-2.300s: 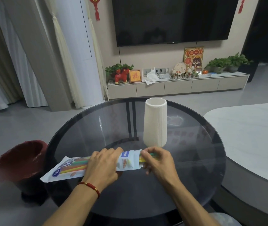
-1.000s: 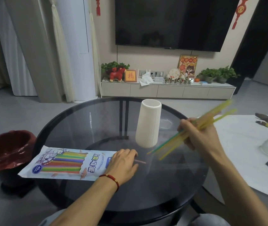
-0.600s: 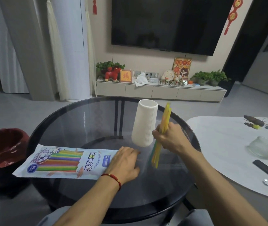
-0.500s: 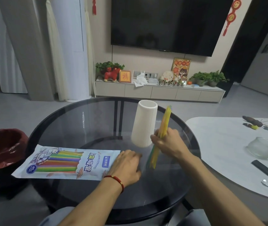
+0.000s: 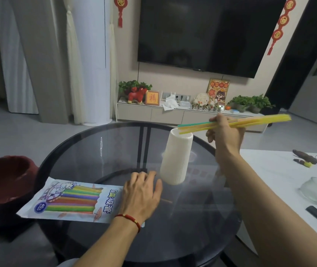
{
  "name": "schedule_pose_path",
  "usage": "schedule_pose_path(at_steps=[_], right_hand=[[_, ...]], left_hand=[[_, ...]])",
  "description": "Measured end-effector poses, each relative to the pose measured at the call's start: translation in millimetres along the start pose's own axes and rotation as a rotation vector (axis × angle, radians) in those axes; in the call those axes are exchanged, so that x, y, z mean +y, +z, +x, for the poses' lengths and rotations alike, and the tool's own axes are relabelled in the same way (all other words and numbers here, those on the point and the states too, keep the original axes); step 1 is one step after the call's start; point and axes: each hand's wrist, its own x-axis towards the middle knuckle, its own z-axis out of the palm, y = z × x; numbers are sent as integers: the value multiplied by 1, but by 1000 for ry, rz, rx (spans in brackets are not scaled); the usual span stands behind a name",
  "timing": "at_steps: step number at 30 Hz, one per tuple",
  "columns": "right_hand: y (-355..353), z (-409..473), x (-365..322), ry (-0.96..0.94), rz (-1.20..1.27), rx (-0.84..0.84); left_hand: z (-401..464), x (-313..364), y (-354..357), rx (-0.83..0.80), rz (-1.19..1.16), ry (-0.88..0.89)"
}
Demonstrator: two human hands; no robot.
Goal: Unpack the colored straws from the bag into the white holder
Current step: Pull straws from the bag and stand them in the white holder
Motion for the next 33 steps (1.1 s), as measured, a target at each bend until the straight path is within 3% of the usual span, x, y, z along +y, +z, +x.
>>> schedule_pose_path(at_steps=[4,8,13,15,18,21,23,25,28,33], right_hand=[[24,8,10,-100,-326,-109],[40,12,19,47,-588,-287],[37,18,15,186,-571,-429],[33,15,8,189,-536,-428],[15,5,3,37,-465,-260],[-19,-24,11,-231,-374,-95],[-38,-53,38,-268,-411,-148],[-52,-85,73,-165,-513,-334],[-58,-116,116,-44,-644,-530],[-38,-141,135,-84,-722,-714]], left_hand=[[2,-8,-8,0,7,-24],[3,-13,-10,-11,21,-43],[4,-22,-13,-56,11,-26],[6,-30,-16,-184,13,45],[4,-48,-23,-446,46,178],[2,-68,-27,-692,142,144],[3,-76,-30,-789,267,136],[5,-76,-33,-795,282,125],[6,-68,-36,-670,359,178],[1,-51,-39,-449,442,311]])
